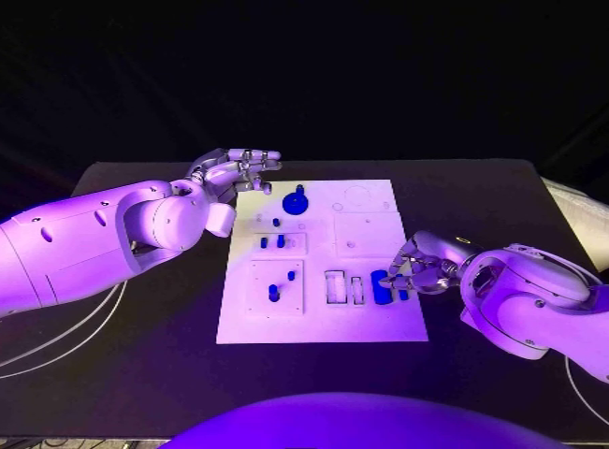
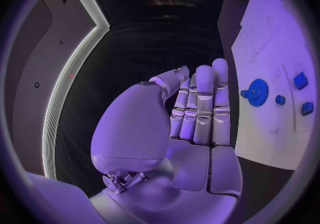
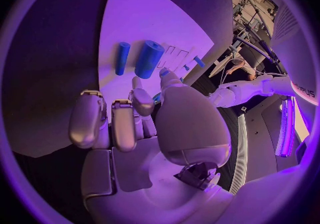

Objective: Assemble the parts on the task board

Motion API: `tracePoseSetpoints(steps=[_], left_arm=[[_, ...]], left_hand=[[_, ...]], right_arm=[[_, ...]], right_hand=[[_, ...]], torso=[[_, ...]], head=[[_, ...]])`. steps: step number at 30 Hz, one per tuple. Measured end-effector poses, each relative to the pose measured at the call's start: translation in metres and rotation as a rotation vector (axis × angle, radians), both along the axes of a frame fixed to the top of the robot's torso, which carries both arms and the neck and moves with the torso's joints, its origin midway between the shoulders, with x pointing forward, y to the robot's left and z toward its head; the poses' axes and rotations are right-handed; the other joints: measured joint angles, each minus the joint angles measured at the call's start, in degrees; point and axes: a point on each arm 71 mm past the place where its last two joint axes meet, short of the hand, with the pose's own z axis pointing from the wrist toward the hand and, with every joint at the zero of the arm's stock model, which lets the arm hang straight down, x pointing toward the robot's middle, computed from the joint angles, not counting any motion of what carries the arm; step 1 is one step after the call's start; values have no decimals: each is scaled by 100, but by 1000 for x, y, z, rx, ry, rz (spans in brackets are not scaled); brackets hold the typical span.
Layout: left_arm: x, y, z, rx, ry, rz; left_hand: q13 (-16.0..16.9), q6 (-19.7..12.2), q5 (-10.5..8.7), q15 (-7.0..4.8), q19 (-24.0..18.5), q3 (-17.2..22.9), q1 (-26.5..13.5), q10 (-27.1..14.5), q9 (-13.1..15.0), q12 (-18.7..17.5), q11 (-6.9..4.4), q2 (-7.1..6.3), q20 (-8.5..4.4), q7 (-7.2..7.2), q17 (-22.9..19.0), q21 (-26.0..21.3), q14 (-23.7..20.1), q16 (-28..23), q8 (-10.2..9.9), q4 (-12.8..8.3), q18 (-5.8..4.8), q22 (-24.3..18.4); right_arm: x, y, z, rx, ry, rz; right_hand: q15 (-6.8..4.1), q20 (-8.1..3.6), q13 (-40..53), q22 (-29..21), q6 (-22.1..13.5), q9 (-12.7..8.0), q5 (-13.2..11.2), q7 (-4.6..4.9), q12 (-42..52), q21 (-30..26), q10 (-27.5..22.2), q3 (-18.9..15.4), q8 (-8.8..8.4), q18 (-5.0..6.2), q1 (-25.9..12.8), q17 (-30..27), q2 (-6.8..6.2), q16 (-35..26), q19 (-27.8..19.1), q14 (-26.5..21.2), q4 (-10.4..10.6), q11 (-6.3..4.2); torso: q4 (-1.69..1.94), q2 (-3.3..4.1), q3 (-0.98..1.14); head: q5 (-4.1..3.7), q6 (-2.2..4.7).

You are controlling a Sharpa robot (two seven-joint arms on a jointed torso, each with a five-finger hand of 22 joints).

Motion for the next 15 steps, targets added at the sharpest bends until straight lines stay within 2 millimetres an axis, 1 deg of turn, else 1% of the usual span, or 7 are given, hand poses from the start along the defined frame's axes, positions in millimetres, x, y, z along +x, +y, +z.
tracePoseSetpoints(steps=[1, 5, 6, 10, 12, 13, 15], left_arm=[[0, 0, 0, 0, 0, 0], [0, 1, 0, 1, 1, 0], [0, 1, 0, 1, 1, 0], [0, 1, -1, 3, 2, 0], [0, 1, -1, 3, 3, 0], [0, 1, -1, 4, 3, 0], [0, 1, -1, 4, 3, 0]], left_hand=[[0, 0, 0, 0, 0, 0, 0, 0, 0, 0, 0, 0, 0, 0, 0, 0, 0, 0, 0, 0, 0, 0], [0, 0, 0, 0, 0, 0, 0, 0, 0, 0, 0, 0, 0, 0, 0, 1, 0, 0, 0, 0, 0, 0], [0, 0, 0, 0, 0, 0, 0, 0, 0, 0, 0, 0, 0, 0, 0, 2, 0, 0, 0, 0, 0, 0], [0, 0, 0, 0, 0, 0, 0, 0, 0, 0, 0, 0, 0, 0, 0, 2, 0, 0, 0, 0, 0, 0], [0, 0, 0, 0, 0, 0, 0, 0, 0, 0, 0, 0, 0, 0, 0, 2, 0, 0, 0, 0, 0, 0], [0, 0, 0, 0, 0, 0, 0, 0, 0, 0, 0, 0, 0, 0, 0, 2, 0, 0, 0, 0, 0, 0], [0, 0, 0, 0, 0, 0, 0, 0, 0, 0, 0, 0, 0, 0, 0, 2, 0, 0, 0, 0, 0, 0]], right_arm=[[0, 2, -2, -2, 8, 2], [-1, 7, -8, -11, 29, 6], [-1, 9, -9, -13, 33, 8], [-2, 14, -14, -20, 52, 17], [-2, 15, -16, -26, 60, 20], [-2, 16, -18, -31, 64, 22], [-1, 17, -18, -36, 66, 24]], right_hand=[[0, 0, 62, 7, 0, 7, 0, 0, 46, 0, 5, -28, 5, 0, 28, 19, 28, 0, 0, 0, 19, -5], [0, 0, 227, 15, 1, 31, 0, -1, 155, 21, 46, -100, 44, 0, 34, 65, 34, 28, 0, 0, 54, -5], [0, 0, 253, 19, 1, 37, 0, -1, 178, 21, 46, -110, 49, 0, 62, 65, 62, 28, 0, 0, 64, -5], [0, 0, 322, 28, 1, 51, 0, -1, 217, 21, 46, -140, 50, 0, 63, 73, 63, 28, 0, 0, 94, -5], [0, 0, 348, 35, 18, 61, 9, -18, 228, 21, 66, -165, 74, 0, 63, 79, 63, 50, 0, 0, 86, -25], [0, 0, 349, 35, 18, 62, 23, -18, 228, 21, 67, -165, 76, 0, 87, 80, 86, 50, 0, 0, 86, -26], [0, 0, 363, 39, 18, 74, 23, -18, 228, 21, 67, -165, 94, 0, 86, 83, 86, 50, 0, 0, 86, -26]], torso=[[0, 1, -2], [-4, 1, -2], [-5, 2, -2], [-8, 4, -1], [-7, 4, -1], [-8, 4, -2], [-7, 3, -3]], head=[[0, -2], [12, -13], [14, -14], [40, -19], [42, -23], [42, -26], [43, -31]])
